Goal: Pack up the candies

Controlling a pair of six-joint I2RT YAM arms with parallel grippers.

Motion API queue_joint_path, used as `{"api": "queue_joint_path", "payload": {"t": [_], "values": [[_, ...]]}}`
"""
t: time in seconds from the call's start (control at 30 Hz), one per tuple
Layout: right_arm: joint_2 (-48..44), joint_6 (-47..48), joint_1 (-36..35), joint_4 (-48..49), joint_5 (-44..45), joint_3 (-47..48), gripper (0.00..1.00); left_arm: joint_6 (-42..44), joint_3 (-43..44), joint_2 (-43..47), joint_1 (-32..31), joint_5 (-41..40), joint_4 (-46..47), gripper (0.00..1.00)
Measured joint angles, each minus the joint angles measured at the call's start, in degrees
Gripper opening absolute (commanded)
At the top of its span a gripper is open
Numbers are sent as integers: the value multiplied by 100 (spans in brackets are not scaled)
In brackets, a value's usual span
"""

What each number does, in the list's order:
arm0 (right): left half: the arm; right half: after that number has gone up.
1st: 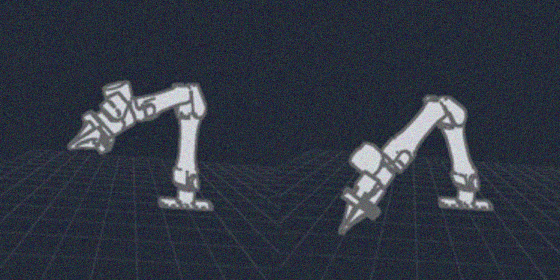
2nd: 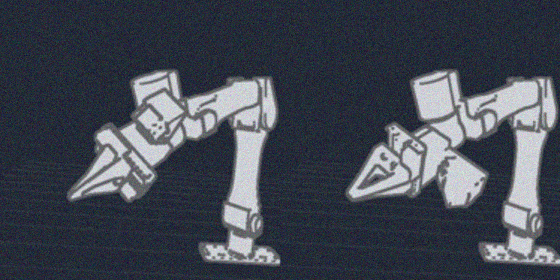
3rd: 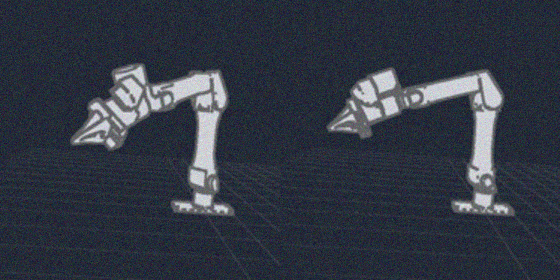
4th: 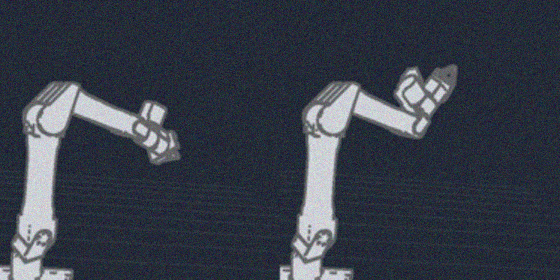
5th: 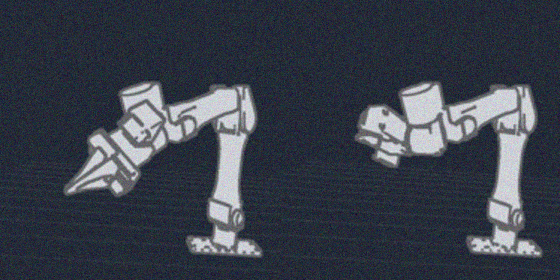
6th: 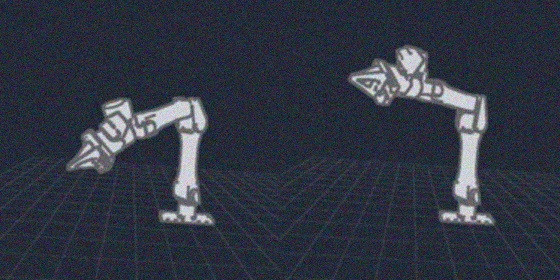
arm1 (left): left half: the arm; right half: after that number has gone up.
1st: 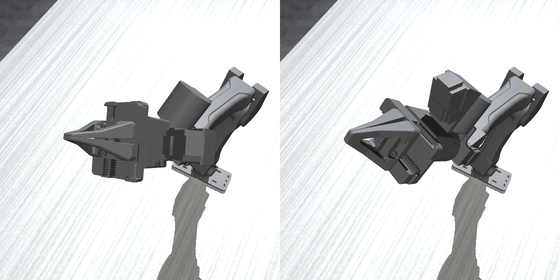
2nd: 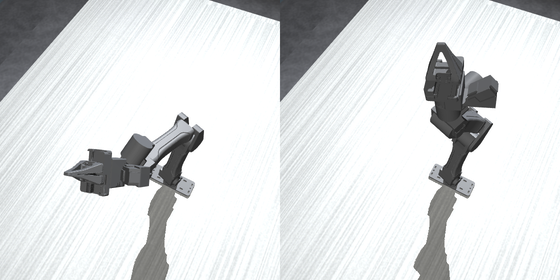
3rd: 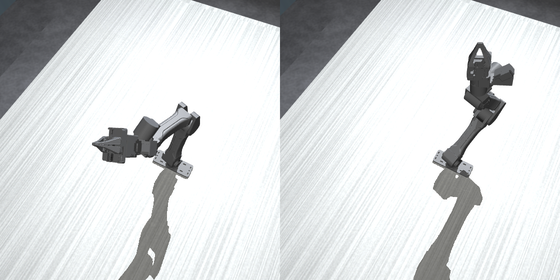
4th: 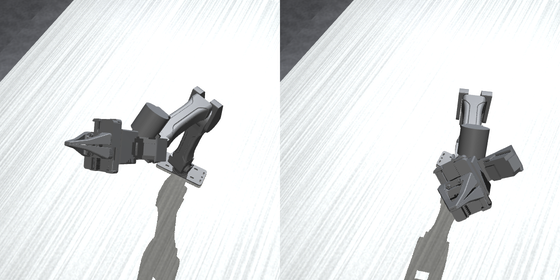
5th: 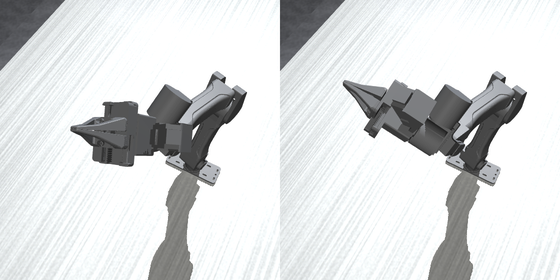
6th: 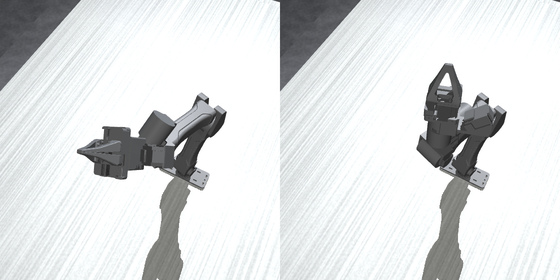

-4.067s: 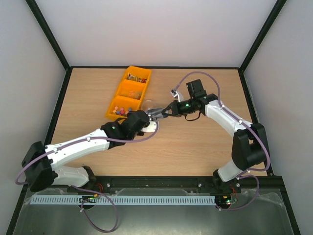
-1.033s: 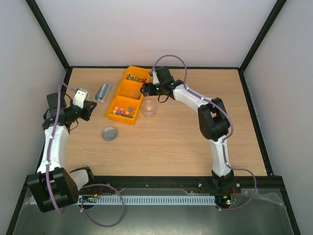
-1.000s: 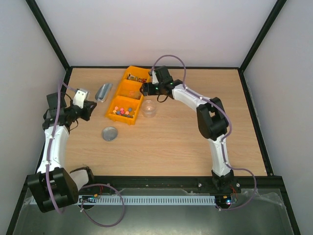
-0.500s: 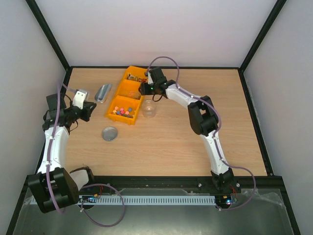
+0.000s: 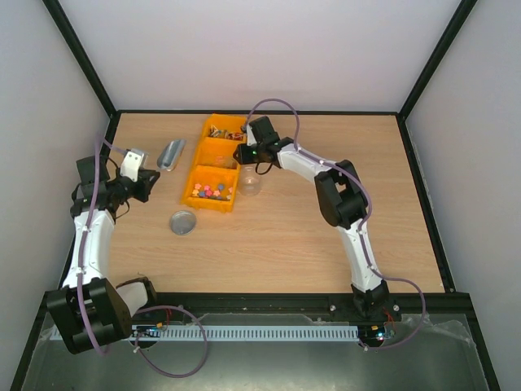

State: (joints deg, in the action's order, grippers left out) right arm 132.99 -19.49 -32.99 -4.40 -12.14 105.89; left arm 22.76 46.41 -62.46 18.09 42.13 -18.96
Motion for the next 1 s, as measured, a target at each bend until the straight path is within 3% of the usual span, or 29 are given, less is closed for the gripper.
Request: {"api": "queue_joint_path", "payload": {"t": [0.27,0.53,1.0], "values": [[-138,94,-2,-52,-175,-179,25,2,2,-9,0,46,-2,2],[-452,474,-4,-378,-457,-533,24,22,4,-20,0,79,-4,2],[-1596,1646,-4,-918,-756,-1971,20,614,149,-208,-15,199,-608,2]]}}
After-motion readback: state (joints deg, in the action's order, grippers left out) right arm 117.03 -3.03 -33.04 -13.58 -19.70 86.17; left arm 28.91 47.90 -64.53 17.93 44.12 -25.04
